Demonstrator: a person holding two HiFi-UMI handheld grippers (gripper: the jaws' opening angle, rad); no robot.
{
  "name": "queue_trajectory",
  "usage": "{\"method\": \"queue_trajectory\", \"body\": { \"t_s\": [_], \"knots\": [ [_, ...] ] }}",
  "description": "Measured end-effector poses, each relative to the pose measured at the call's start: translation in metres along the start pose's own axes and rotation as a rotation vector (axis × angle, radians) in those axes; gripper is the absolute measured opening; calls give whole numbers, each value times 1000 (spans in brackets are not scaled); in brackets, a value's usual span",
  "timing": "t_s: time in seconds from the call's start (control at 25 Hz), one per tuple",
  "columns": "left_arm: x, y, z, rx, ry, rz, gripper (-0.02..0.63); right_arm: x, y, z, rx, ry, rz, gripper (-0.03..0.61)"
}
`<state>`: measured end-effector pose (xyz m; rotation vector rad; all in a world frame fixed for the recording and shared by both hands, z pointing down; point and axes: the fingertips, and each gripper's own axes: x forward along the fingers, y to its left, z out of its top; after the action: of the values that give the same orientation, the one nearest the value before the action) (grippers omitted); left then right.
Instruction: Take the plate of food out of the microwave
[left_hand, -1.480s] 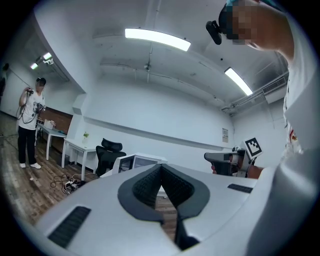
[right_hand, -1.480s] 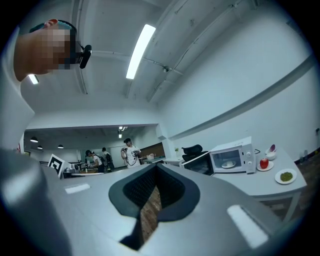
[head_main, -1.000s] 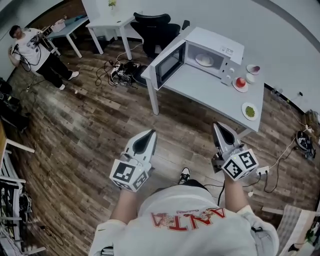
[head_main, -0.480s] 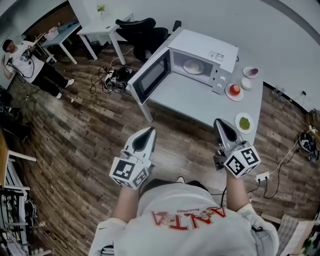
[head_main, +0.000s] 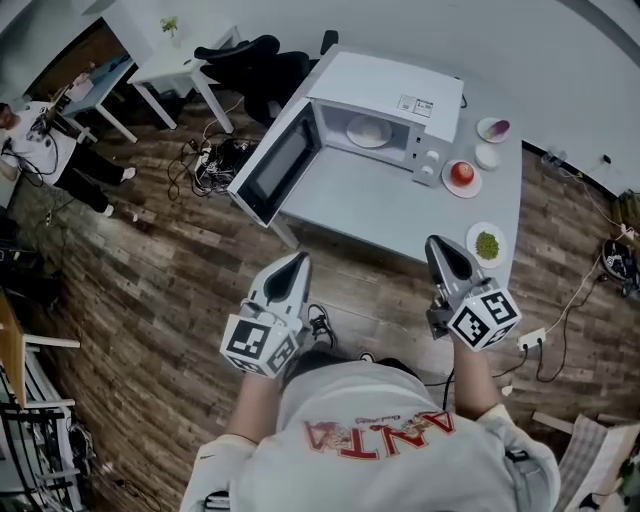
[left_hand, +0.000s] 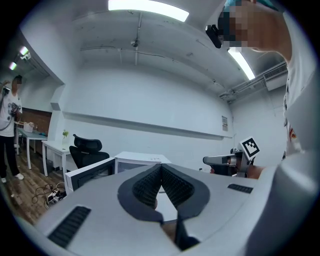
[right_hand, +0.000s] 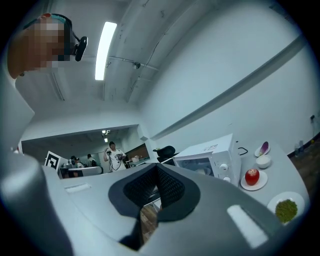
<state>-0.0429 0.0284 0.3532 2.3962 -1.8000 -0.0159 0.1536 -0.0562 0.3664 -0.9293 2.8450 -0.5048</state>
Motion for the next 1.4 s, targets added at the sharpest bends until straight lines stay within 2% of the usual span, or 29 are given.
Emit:
{"method": "queue_trajectory", "body": {
  "t_s": [0.16,0.36,0.52,0.76,0.96,1.24,1.4],
  "knots": [
    [28,23,-1,-5,-10,-37,9,24,-14,2,-4,5,-41,0],
    [68,73,-1,3,-10,-31,9,76,-25,-2,0,28,-90,0],
    [99,104,0,-3,-3,-76,9,124,-28,0,-6,47,-115,0],
    [132,138,-6,-29,18,-141,9,174,-37,-12,41,60,-163,0],
    [151,155,-10,-64,40,-152,9,194,-61,-22,138,63,-197,0],
    [183,163,-17,-76,76,-96,9,221,-106,-43,319,106,-149,0],
    [194,163,-14,-92,79,-68,9,245,-138,-66,519,132,-152,0]
  ]
}}
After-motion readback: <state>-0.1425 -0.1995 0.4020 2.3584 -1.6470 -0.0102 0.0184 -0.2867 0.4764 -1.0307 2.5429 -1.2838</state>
